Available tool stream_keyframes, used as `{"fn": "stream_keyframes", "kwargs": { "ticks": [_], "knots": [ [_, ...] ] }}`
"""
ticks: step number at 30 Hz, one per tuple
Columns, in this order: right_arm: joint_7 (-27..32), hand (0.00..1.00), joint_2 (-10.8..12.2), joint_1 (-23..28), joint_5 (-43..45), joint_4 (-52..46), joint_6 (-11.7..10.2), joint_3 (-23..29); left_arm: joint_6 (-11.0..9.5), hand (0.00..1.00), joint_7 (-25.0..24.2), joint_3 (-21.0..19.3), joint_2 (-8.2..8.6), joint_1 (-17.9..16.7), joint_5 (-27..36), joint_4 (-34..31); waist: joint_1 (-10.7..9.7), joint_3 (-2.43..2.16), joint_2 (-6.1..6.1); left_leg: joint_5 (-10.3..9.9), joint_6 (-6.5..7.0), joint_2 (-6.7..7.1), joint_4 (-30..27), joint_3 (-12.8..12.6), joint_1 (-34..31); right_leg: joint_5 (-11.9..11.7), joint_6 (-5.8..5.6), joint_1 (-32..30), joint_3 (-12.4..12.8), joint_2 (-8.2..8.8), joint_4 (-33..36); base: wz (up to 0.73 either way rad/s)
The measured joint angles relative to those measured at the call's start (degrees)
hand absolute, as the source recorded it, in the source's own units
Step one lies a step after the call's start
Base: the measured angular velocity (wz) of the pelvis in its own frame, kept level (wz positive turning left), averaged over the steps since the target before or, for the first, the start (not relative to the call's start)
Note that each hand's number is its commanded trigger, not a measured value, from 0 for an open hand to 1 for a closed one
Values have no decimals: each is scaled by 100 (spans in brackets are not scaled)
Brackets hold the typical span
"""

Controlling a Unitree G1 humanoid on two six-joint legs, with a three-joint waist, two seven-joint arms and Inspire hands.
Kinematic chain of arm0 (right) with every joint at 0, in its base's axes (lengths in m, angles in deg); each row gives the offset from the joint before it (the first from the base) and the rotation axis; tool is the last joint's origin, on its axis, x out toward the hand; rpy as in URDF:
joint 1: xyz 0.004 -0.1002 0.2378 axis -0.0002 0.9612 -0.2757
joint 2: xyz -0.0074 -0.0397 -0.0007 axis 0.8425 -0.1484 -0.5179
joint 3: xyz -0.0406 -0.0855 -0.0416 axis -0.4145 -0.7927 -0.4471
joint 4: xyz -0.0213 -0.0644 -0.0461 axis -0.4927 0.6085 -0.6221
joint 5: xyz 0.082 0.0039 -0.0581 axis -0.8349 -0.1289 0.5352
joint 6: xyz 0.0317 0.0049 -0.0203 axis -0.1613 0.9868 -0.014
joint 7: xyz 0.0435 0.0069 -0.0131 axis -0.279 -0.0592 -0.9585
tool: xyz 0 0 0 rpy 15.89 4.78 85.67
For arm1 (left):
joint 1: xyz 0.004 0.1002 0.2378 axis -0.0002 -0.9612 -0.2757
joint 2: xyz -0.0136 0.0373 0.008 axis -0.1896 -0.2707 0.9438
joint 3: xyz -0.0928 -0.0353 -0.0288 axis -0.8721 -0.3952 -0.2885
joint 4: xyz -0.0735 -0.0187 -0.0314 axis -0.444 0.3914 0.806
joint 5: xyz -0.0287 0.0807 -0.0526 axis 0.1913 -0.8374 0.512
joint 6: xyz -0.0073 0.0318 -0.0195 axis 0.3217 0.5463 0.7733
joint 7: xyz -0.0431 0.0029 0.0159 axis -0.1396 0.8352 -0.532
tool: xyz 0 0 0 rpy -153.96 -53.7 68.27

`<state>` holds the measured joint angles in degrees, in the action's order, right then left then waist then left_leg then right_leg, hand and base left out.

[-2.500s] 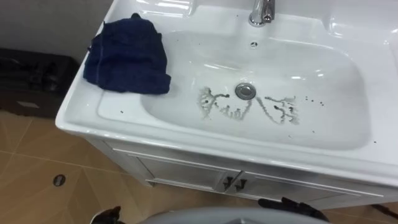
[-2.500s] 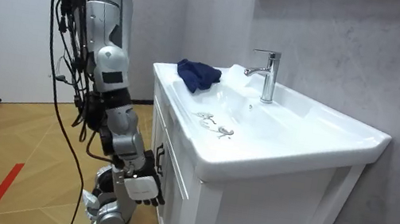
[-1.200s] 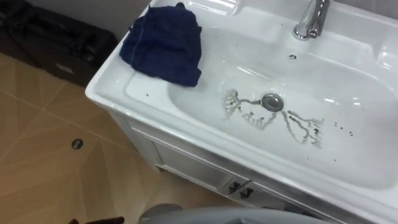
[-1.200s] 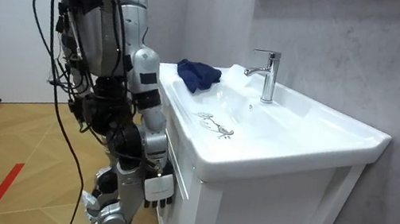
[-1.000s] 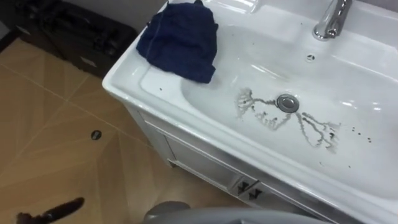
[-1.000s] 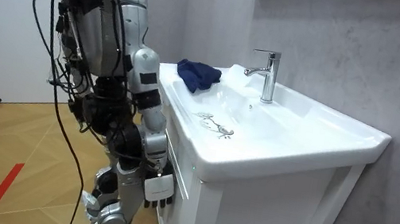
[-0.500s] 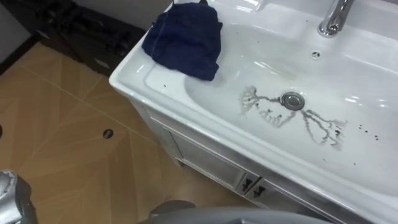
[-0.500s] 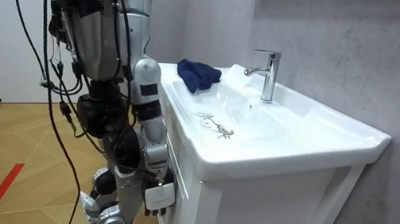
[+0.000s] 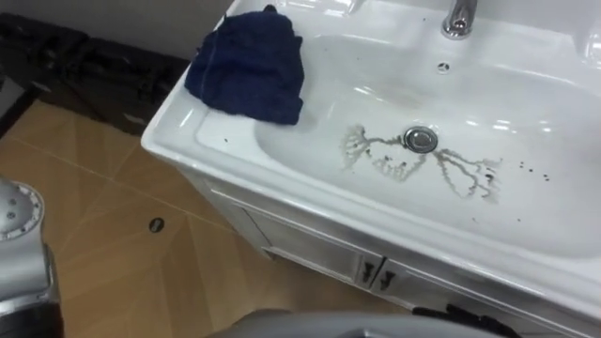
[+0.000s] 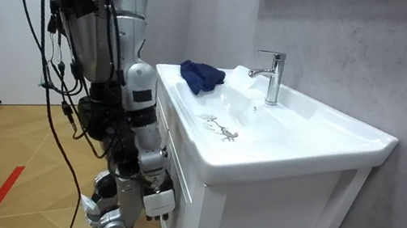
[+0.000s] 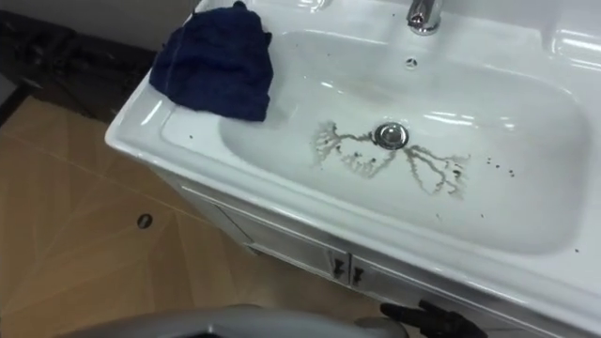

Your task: Wipe basin

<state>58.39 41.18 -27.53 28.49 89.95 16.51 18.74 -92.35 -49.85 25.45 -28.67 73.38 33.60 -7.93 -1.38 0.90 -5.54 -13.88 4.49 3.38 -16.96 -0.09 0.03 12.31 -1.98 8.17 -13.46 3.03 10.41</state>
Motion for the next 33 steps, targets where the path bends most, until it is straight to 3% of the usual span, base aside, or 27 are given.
{"fn": "stream_keyframes", "kwargs": {
  "ticks": [4,10,16,24,33],
  "knots": [
    [-31,0,2,-50,-8,8,-12,-52,-66,0,-311,380,0,132,-172,-25,-54,-3,8,5,-9,-45,152,-177,135,0,0,-3,165,-19,9,-22],
    [-72,0,70,-96,4,30,-10,-76,-69,0,-978,927,0,132,-431,70,-183,7,97,12,-19,-53,228,-286,265,-3,2,79,220,-18,-78,-9],
    [-92,0,91,-129,-6,19,-11,-82,-23,0,-1391,1352,1,202,-420,395,-335,-2,110,10,-20,-54,228,-289,241,-8,8,94,249,-20,-83,0],
    [-148,0,73,-124,20,14,-67,-72,89,0,-1606,1450,2,224,-545,930,-420,-26,69,10,-21,-73,245,-375,271,-9,10,81,382,-33,-84,-4],
    [-146,0,50,-114,13,17,-62,-66,221,0,-1710,1573,3,232,-590,953,-547,-25,72,13,-20,-104,332,-516,272,-38,52,-29,526,-56,-81,-10]
  ]
}}
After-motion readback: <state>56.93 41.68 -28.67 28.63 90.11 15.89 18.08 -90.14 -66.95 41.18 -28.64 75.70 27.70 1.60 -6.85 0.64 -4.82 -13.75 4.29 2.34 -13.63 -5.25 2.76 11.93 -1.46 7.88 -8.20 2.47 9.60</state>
